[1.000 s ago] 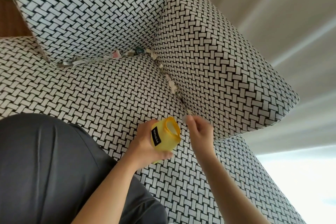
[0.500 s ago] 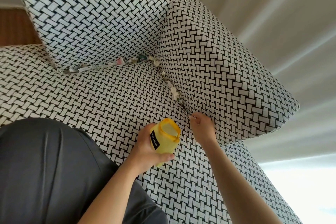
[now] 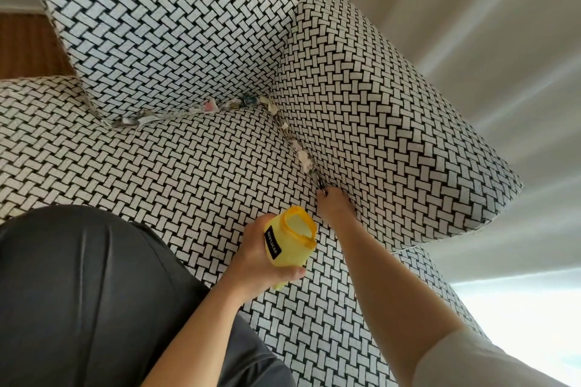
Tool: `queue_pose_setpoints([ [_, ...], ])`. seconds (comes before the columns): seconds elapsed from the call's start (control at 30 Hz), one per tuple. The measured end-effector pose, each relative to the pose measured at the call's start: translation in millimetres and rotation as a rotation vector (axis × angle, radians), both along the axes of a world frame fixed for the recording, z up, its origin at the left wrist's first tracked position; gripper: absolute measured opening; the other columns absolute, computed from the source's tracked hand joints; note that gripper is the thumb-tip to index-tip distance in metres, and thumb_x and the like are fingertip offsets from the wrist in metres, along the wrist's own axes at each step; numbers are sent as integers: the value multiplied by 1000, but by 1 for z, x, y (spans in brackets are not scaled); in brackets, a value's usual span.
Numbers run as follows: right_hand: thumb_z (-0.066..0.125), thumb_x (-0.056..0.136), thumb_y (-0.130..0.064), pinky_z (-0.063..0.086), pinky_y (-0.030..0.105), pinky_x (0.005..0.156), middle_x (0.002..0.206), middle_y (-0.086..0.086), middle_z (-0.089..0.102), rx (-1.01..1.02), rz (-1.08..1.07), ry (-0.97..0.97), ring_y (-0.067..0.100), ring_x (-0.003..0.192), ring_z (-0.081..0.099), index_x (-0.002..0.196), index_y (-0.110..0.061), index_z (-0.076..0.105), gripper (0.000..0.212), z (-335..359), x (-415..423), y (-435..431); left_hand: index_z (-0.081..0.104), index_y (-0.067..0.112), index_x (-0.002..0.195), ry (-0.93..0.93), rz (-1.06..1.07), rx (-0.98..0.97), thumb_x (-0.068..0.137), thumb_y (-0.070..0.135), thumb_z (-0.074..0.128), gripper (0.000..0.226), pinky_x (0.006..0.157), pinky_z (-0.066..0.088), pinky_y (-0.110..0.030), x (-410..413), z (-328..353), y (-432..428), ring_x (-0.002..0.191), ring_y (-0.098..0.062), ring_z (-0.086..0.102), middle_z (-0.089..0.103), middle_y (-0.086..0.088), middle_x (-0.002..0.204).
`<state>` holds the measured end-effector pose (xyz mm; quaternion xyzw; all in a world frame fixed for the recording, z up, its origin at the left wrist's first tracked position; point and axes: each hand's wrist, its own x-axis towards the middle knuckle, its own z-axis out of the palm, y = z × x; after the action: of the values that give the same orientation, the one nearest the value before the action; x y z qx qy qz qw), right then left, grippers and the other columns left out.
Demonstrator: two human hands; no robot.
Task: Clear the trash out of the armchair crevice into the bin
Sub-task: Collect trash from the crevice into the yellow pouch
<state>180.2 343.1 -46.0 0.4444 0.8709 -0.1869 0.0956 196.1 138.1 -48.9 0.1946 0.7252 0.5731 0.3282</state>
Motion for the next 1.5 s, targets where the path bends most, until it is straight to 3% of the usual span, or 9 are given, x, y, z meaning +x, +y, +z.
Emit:
queue_pose_setpoints([
  [0.1,35,98,-31,40,32,72,105,10,62,44,-9,-3,29,97,57,114,-14,56,31,1,0,-3,31,38,121,-8,-9,13,51,36,85,89,89,40,-23,0,0,-1,112,-8,40,30,13,118],
  [0.23,36,99,-23,39,27,64,95,8,63,105,-34,27,21,77,52,108,-11,59,28,4,1,-9,29,41,120,12,-37,-9,55,34,86,87,97,42,-33,1,1,-3,113,-10,41,31,11,121],
  [0.53,35,99,-15,50,31,64,93,9,65,320,19,92,25,78,61,108,-7,57,25,4,14,-20,30,44,120,27,-31,-3,46,49,83,91,96,45,-37,0,-5,-2,114,-8,41,32,11,122],
  [0.7,41,98,-24,31,22,48,67,-2,58,71,-88,565,9,56,44,91,-10,64,28,18,42,-29,34,40,122,23,-17,-24,50,40,86,89,93,45,-33,-1,-6,1,112,-6,42,32,13,121],
  [0.83,54,92,-19,31,14,44,49,-3,49,-237,95,768,2,43,35,75,-18,66,20,58,63,-52,33,38,124,42,-13,-33,53,38,87,89,85,41,-23,-1,-5,1,110,-4,41,32,13,121],
  [1.0,62,87,-20,31,17,48,50,1,47,-406,298,571,4,45,33,73,-13,68,17,67,73,-67,35,35,123,48,-15,-22,52,35,87,87,81,41,-20,0,-4,1,108,-3,42,33,12,120],
  [1.17,53,92,-17,27,14,41,49,-5,46,-202,183,622,3,40,31,83,-12,67,17,55,64,-46,29,44,114,69,-32,-6,56,33,87,83,89,41,-23,1,-2,0,109,-3,40,30,12,120],
  [1.33,43,97,-22,45,23,64,97,3,62,37,120,222,14,80,56,130,-13,47,35,28,26,-14,33,42,117,42,-23,1,55,33,87,83,84,40,-19,0,-5,-1,109,-1,40,31,13,119],
  [1.5,36,99,-27,43,35,84,128,7,53,235,202,-10,24,112,53,138,-14,34,41,8,2,-13,31,43,118,54,-43,24,49,49,84,87,85,40,-16,-1,-6,-1,111,1,38,30,14,120],
])
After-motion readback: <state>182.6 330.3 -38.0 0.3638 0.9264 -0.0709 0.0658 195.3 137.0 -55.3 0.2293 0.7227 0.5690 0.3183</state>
